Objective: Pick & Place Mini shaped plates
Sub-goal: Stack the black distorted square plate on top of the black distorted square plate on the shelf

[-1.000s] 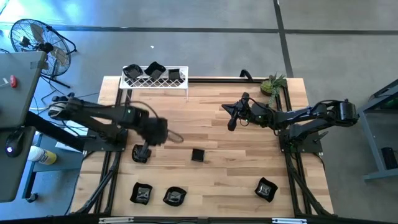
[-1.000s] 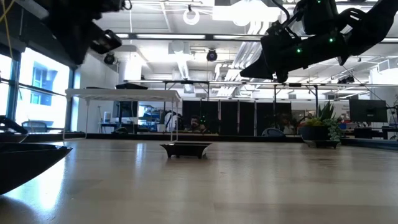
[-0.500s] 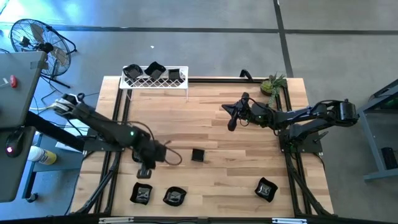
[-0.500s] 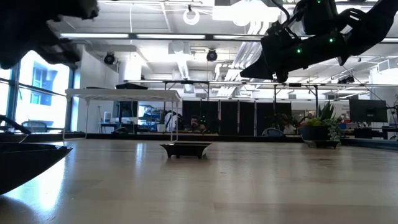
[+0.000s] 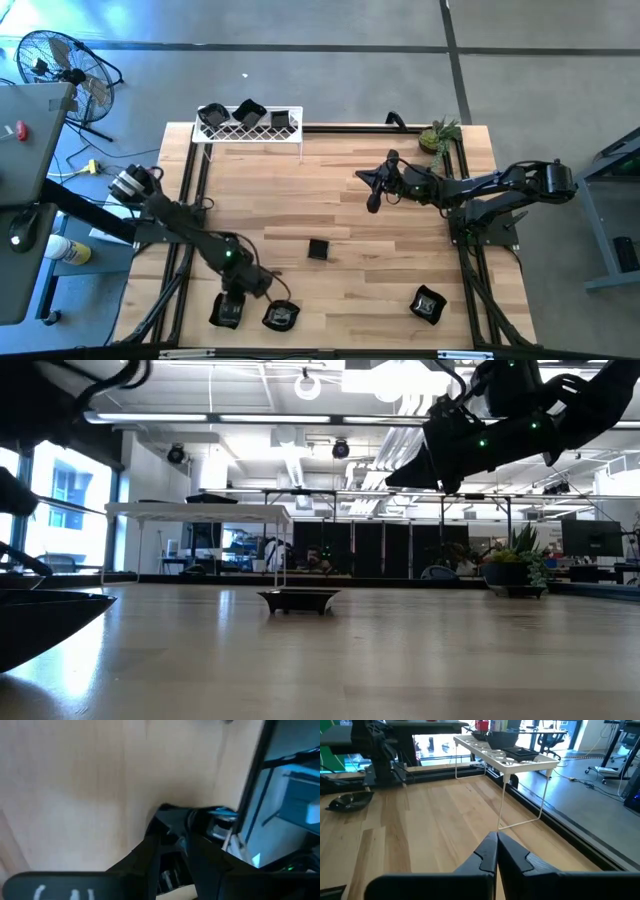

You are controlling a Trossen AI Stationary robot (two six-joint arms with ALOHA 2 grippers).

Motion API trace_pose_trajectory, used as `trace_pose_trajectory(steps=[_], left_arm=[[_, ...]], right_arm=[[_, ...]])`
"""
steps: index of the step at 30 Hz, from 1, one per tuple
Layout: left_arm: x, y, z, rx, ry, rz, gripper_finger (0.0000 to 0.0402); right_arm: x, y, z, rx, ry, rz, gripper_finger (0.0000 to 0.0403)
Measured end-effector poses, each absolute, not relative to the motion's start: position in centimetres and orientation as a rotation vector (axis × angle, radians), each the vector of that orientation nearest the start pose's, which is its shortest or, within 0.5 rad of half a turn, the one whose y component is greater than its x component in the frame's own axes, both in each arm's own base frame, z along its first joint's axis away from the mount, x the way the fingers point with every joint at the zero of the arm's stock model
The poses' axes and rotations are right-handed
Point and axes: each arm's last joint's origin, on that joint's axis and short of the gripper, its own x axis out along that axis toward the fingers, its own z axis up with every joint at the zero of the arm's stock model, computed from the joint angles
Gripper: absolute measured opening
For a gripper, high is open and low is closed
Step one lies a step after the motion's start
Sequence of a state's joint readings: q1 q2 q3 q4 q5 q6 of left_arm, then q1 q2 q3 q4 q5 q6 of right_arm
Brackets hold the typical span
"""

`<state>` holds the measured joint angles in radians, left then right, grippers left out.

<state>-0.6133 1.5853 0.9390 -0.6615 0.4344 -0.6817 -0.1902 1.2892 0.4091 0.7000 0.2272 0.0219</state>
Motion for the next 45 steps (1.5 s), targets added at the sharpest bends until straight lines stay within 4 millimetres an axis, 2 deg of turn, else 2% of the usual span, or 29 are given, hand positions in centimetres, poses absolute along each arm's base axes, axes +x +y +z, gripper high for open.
trace_pose_trajectory(steps=[9,18,25,35,45], left_arm=[[22.0,-17.3,17.1,-0.373,1.613,-0.321,0.0092],[22.2,-17.6,18.8,-0.374,1.659,-0.331,0.0092],[21.9,-17.0,18.7,-0.274,1.660,-0.210,0.0092],[22.2,-17.2,18.7,-0.233,1.601,-0.261,0.0092],[21.6,-16.8,17.0,-0.266,1.619,-0.254,0.0092]], right_arm=[[23.8,-5.2,18.9,0.021,0.176,-0.419,0.0003],[23.8,-5.2,19.0,0.021,0.172,-0.419,0.0007],[23.8,-5.2,19.0,0.022,0.171,-0.415,0.0002],[23.8,-5.2,19.0,0.023,0.169,-0.405,0.0003],[23.8,-5.2,19.0,0.023,0.170,-0.405,0.0006]])
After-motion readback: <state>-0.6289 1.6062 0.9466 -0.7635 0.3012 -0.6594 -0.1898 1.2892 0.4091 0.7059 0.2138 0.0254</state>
